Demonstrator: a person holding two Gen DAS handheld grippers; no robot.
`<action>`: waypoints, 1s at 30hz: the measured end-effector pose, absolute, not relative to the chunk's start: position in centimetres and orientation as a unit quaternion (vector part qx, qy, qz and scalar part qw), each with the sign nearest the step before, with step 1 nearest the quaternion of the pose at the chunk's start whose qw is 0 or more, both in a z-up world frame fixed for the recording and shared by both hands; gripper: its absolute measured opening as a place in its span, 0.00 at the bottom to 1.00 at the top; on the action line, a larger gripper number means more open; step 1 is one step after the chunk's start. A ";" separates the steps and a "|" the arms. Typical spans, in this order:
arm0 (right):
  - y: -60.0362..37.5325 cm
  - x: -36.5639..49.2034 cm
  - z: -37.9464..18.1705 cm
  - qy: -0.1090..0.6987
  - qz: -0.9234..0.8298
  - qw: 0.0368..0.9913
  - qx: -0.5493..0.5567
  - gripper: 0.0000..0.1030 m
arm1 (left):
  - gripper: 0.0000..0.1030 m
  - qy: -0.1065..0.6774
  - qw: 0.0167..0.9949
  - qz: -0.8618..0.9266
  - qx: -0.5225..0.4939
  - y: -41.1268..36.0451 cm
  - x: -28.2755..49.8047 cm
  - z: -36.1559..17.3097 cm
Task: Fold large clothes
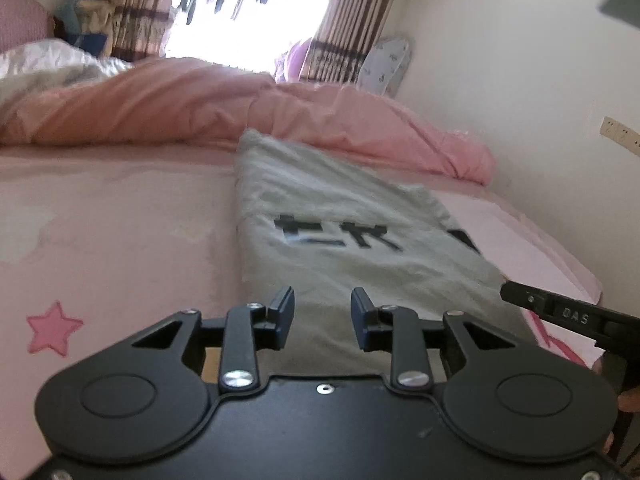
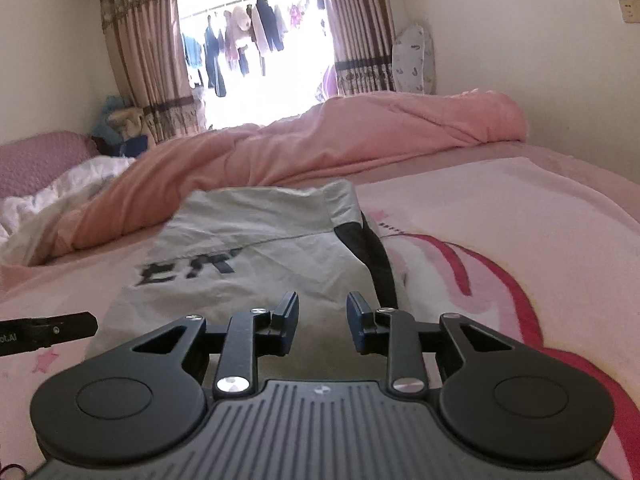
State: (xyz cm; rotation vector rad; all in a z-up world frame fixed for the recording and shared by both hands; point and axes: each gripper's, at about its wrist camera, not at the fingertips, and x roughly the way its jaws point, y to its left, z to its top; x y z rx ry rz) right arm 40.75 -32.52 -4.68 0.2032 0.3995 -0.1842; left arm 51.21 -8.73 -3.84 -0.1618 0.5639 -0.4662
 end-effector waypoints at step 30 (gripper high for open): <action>-30.5 35.2 -7.8 0.206 -0.074 0.973 0.074 0.34 | 0.34 0.239 0.942 -0.218 -0.082 -8.0 43.8 -7.8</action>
